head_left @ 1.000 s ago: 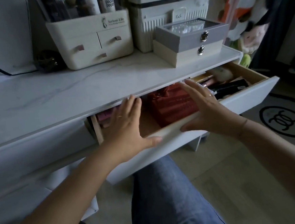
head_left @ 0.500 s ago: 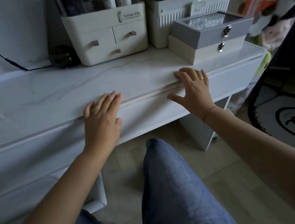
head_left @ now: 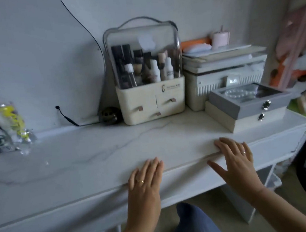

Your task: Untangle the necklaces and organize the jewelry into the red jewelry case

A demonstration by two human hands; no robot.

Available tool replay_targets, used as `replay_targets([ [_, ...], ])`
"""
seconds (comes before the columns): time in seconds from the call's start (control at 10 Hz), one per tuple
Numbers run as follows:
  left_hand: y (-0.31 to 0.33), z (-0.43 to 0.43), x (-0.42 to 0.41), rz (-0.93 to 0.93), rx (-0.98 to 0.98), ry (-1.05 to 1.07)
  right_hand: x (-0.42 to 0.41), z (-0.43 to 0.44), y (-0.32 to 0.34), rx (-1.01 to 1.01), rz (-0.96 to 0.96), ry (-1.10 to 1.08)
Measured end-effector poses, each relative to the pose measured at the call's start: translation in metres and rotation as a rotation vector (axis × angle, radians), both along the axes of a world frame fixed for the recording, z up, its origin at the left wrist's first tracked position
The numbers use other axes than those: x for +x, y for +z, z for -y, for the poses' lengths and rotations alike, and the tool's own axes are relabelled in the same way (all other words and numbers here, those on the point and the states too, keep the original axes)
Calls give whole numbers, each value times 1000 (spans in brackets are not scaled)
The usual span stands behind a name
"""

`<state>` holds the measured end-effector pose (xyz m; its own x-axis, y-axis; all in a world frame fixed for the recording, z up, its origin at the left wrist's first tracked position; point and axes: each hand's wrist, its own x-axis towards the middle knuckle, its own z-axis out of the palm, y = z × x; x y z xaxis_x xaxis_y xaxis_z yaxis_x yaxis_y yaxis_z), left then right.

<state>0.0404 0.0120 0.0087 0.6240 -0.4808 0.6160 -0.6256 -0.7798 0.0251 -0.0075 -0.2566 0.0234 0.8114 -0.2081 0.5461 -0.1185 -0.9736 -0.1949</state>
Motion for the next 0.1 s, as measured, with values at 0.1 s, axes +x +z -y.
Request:
replay_targets([
  [0.1, -10, 3, -3, 90, -37, -113, -5, -3, 24, 137, 80, -11],
])
